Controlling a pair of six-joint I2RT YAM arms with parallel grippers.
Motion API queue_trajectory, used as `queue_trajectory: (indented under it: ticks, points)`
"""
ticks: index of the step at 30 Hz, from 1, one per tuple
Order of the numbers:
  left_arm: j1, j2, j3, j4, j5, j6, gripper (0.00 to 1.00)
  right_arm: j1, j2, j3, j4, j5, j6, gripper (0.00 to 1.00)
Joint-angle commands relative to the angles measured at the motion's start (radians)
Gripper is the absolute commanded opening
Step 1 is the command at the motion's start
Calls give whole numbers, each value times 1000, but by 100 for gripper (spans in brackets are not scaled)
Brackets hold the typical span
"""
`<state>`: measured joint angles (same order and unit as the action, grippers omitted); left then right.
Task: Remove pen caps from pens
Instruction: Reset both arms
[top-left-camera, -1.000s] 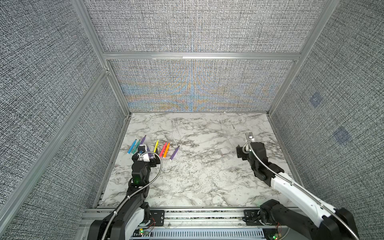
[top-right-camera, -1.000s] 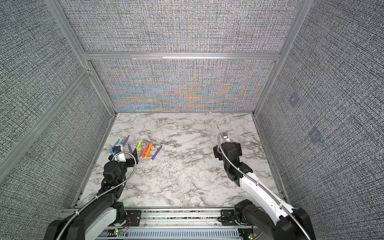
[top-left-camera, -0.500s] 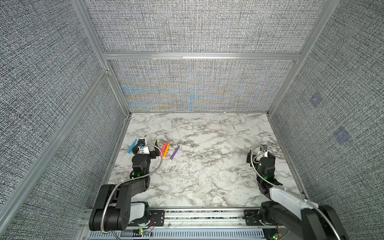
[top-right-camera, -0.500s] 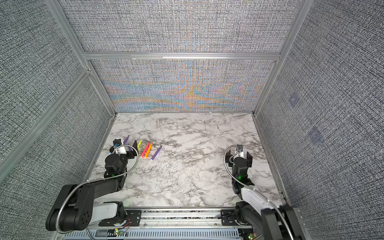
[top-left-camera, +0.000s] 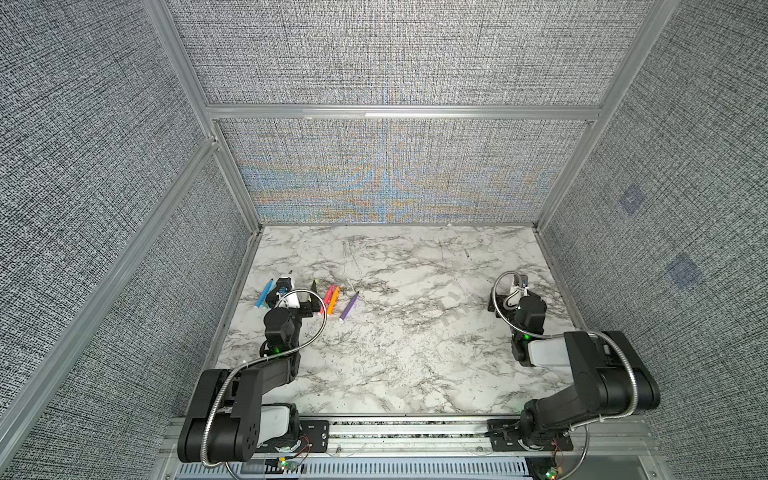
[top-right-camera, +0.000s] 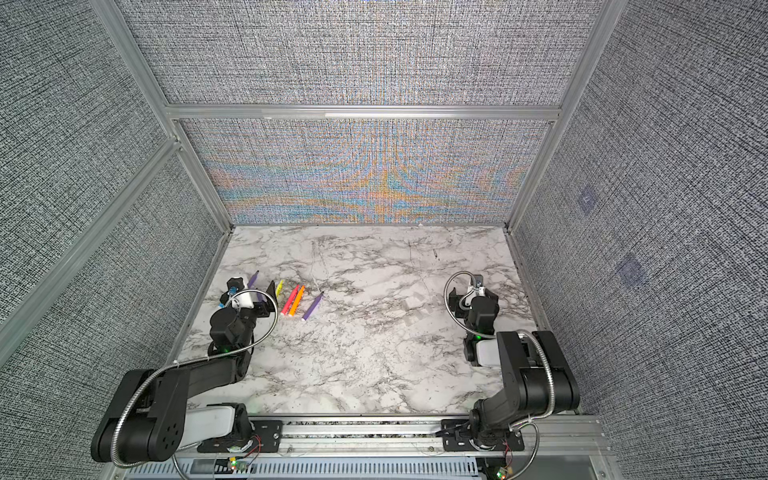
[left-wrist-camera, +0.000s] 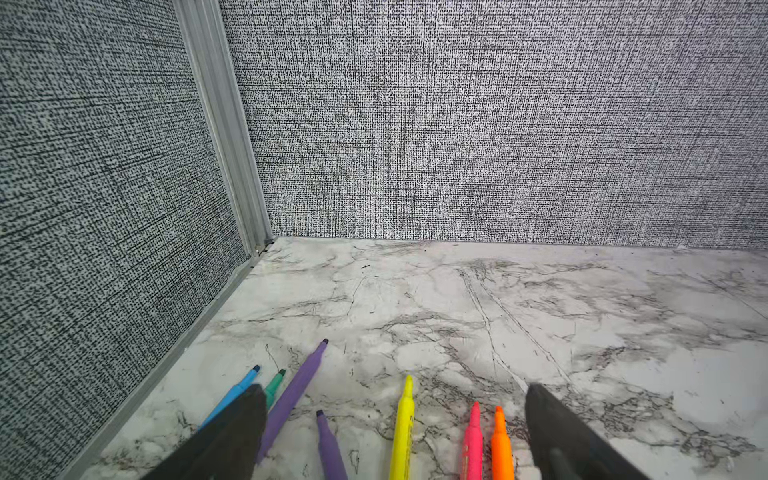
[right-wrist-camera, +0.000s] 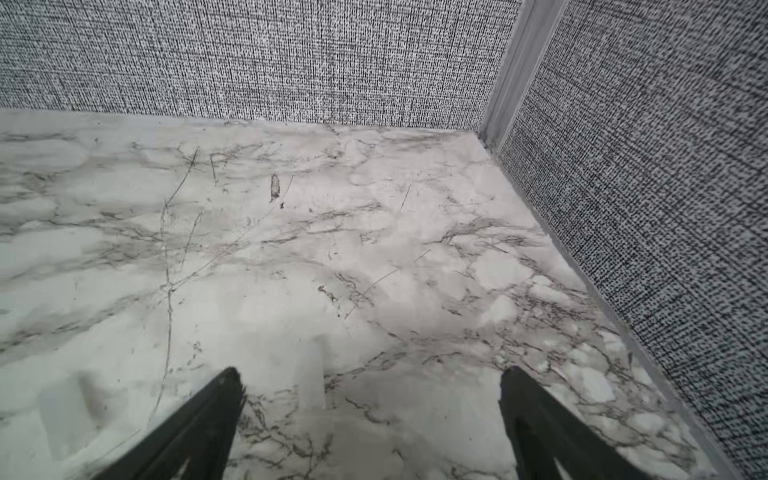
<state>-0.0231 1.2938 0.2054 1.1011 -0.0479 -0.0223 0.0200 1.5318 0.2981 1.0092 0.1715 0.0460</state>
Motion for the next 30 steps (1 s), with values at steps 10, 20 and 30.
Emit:
queue_trajectory:
  ticks: [10, 20, 30]
  points:
    - [0, -1, 3, 47, 5, 1, 97, 4, -12, 32, -36, -29, -14, 99]
    - [-1, -1, 3, 47, 5, 1, 97, -3, -4, -228, 461, -84, -27, 99]
    - [-1, -1, 3, 48, 5, 1, 97, 5, -11, 38, -42, 20, 10, 99]
